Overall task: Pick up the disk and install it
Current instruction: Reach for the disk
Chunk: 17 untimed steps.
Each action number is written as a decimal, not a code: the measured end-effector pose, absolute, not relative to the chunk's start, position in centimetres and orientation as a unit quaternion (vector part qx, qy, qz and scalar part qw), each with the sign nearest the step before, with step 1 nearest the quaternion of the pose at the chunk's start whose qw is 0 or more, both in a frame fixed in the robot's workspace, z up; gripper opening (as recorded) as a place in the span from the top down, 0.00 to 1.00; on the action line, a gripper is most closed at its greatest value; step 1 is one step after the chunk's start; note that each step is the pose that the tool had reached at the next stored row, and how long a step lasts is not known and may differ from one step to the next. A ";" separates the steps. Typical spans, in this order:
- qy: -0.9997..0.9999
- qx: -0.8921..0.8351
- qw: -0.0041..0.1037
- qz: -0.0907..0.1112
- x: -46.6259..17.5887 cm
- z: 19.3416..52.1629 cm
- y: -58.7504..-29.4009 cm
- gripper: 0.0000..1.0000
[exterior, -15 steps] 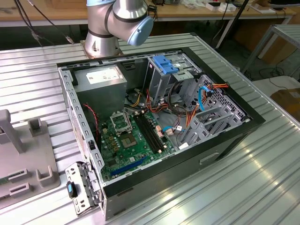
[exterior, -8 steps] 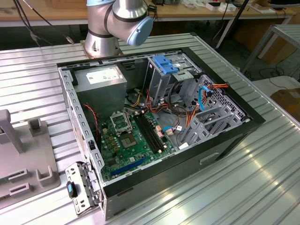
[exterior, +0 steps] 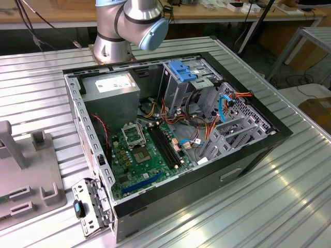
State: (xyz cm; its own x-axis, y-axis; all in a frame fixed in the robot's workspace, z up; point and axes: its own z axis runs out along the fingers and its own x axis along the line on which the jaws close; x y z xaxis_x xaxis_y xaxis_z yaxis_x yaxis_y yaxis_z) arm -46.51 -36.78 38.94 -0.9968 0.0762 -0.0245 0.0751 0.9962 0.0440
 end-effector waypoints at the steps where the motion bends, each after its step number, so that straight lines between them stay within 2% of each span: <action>1: 0.999 0.038 0.013 0.022 -46.5 38.9 -36.8 0.89; 5: 0.999 0.038 0.013 0.021 -46.5 38.9 -36.7 0.89; 11: 0.999 0.038 0.014 0.009 -46.5 38.7 -35.6 0.89; 17: 0.999 0.038 0.012 0.008 -46.5 37.0 -35.4 0.89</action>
